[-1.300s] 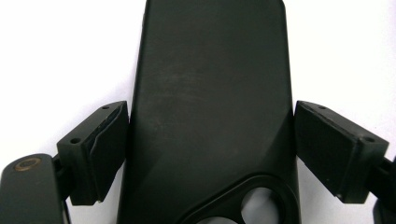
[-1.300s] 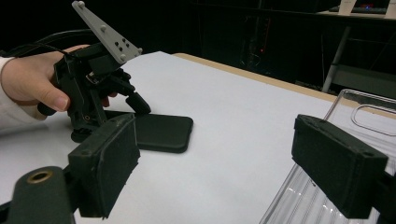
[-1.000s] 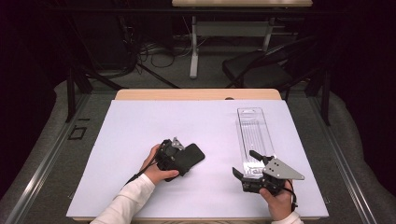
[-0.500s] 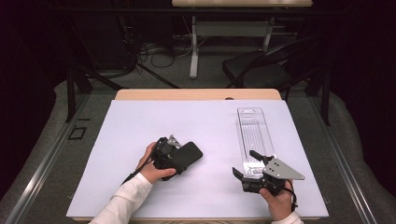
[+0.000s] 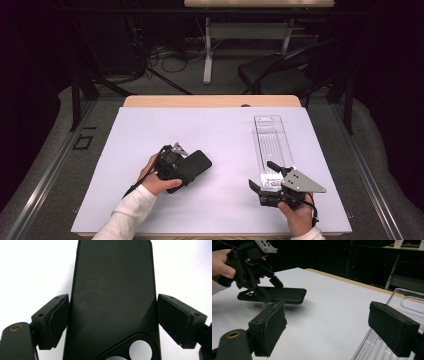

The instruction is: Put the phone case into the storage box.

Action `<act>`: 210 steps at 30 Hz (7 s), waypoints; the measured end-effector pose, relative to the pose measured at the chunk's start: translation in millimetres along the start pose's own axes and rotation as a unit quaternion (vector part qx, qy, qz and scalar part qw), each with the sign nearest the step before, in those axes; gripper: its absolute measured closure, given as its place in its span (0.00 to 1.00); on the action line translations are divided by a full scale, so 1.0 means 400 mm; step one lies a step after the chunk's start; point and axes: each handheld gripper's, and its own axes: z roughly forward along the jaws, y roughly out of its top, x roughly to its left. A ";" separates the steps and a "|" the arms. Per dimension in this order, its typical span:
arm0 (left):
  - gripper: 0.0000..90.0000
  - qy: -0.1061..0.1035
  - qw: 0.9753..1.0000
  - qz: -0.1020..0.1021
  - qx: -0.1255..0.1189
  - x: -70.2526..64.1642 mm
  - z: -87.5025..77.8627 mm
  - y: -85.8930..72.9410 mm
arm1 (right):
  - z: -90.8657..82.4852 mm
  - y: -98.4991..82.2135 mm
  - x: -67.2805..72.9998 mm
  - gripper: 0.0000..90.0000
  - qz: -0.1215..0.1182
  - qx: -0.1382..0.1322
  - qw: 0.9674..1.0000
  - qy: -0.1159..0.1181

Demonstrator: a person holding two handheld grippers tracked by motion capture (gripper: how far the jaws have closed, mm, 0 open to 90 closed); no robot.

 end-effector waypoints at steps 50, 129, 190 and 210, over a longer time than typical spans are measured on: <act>0.16 -0.043 0.998 0.050 -0.018 -0.106 -0.106 0.112 | 0.021 0.016 0.020 0.16 -0.024 0.011 1.000 0.009; 0.16 -0.048 0.997 0.055 -0.011 -0.102 -0.120 0.093 | 0.129 0.095 0.145 0.37 -0.522 0.122 0.844 0.015; 0.16 -0.114 0.989 0.090 0.003 -0.204 -0.091 0.107 | 0.146 0.036 0.223 0.61 -0.617 0.090 0.782 -0.015; 0.16 -0.122 0.988 0.091 0.000 -0.212 -0.093 0.108 | 0.148 0.028 0.223 0.71 -0.633 0.080 0.769 -0.035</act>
